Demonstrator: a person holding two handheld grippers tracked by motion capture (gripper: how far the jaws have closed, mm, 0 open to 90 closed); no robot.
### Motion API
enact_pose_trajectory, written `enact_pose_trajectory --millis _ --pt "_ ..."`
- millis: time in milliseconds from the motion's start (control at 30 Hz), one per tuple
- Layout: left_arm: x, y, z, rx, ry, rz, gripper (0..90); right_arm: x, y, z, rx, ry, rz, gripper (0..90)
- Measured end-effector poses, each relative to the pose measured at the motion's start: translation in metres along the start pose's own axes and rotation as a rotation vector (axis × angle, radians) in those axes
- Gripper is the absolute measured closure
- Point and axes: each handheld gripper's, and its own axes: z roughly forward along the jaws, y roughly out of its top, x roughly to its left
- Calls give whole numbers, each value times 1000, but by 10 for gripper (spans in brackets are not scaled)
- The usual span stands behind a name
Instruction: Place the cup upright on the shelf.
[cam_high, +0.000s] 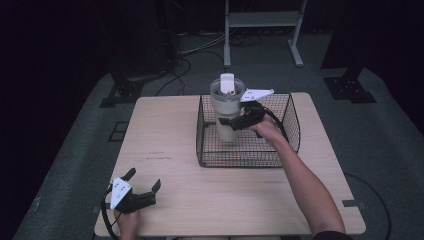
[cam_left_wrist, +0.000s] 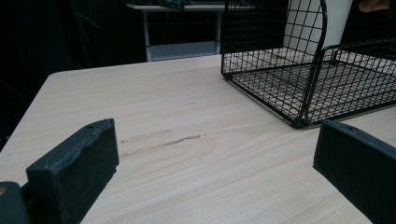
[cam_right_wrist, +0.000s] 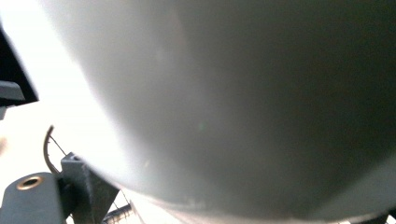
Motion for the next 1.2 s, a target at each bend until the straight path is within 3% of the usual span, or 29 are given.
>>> enact_pose_trajectory --millis 367,767,1200 --pt "0 0 0 -2 -2 0 0 -8 -17 11 66 -6 24 94" --pt "0 0 0 -1 -2 -1 0 -9 -23 24 87 2 34 94" --pt "0 0 0 -6 -5 -5 0 -10 -30 35 149 -10 15 94"
